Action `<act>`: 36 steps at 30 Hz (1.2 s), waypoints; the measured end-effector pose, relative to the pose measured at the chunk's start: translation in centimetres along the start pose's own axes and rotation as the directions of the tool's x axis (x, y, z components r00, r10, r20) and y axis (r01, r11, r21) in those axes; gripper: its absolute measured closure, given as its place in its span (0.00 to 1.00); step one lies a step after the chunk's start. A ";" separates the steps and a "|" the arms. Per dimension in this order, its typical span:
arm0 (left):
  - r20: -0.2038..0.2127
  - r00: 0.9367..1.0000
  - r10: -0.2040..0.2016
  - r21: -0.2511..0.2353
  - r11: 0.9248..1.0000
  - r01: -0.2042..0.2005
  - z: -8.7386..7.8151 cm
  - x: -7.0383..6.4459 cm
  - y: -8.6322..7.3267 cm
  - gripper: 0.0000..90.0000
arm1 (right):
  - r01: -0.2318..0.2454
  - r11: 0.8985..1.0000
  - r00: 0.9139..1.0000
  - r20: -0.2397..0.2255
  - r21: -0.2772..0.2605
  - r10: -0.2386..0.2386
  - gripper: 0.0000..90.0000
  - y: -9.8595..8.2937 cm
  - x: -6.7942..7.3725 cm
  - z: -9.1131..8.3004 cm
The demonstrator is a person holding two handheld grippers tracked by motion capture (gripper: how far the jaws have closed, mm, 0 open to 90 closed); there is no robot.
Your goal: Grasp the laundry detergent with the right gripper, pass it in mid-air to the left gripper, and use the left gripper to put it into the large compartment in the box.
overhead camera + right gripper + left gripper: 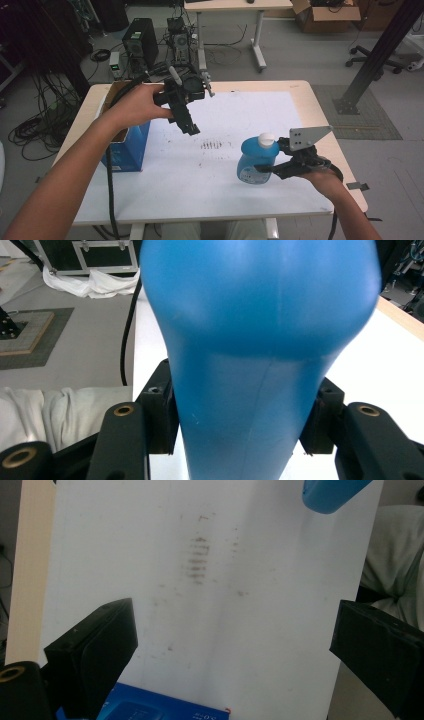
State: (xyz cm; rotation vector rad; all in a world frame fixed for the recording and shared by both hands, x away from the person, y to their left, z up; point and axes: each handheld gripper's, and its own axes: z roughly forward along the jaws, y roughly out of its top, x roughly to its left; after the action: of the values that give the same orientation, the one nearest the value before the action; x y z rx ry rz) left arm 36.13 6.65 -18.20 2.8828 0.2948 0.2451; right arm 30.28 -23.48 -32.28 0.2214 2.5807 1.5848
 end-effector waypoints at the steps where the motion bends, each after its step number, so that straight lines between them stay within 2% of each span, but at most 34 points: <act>1: 0.000 1.000 0.004 0.002 1.000 -0.004 -0.1 -0.1 0.1 0.06 | 0.002 1.000 1.000 -0.003 0.003 -0.002 0.50 0.2 0.0 0.0; 8: -0.003 1.000 0.024 -0.002 1.000 -0.024 -0.9 -1.1 0.7 0.06 | 0.016 1.000 1.000 -0.014 0.025 -0.016 0.50 1.2 -0.2 0.2; 18: 0.025 0.999 0.044 -0.014 0.999 -0.044 -2.0 -2.3 0.9 0.06 | 0.020 1.000 0.999 -0.036 0.004 -0.020 0.50 2.1 -0.4 0.7; 26: 0.043 0.997 0.070 -0.023 0.997 -0.069 -2.4 -3.4 1.0 0.06 | 0.026 1.000 0.998 -0.058 -0.003 -0.026 0.50 2.8 -0.6 1.5; 36: 0.061 0.993 0.098 -0.033 0.995 -0.096 -2.6 -4.4 1.2 0.06 | 0.056 0.998 0.994 -0.093 -0.002 -0.056 0.50 4.4 -0.6 3.0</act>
State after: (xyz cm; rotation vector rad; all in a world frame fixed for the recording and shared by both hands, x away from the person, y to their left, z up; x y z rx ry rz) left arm 31.63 5.11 -16.03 2.8719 0.1392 0.1737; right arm 31.67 -18.97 -29.76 0.0759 2.6309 1.6124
